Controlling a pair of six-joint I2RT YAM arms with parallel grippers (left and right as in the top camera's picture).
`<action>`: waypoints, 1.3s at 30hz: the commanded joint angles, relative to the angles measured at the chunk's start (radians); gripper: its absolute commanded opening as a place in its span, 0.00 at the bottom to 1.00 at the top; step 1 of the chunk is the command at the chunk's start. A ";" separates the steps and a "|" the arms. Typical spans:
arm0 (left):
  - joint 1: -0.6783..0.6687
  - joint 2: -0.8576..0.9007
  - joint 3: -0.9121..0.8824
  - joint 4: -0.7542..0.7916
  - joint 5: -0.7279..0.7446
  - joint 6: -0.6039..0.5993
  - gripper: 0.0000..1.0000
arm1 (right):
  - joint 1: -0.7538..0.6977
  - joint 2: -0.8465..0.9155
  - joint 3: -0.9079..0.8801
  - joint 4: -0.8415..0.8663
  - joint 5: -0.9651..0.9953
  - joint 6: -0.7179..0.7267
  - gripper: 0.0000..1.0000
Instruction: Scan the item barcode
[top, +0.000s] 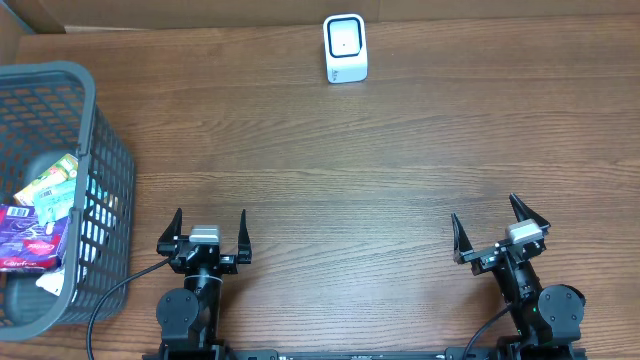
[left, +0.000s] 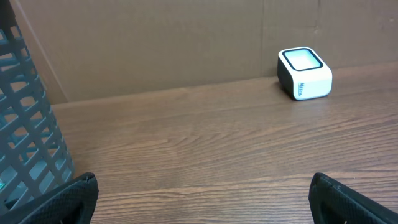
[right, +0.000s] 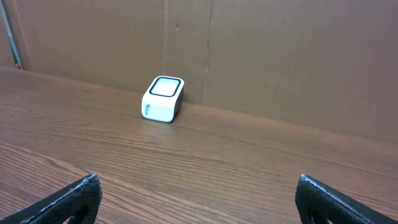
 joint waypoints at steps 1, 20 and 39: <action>-0.005 -0.003 -0.004 0.000 -0.006 0.026 1.00 | 0.005 -0.012 -0.010 0.005 0.008 -0.003 1.00; -0.005 -0.003 -0.004 0.000 -0.006 0.026 0.99 | 0.005 -0.012 -0.010 0.005 0.008 -0.003 1.00; -0.005 -0.003 -0.004 0.000 -0.006 0.026 1.00 | 0.005 -0.011 -0.010 0.005 0.008 -0.003 1.00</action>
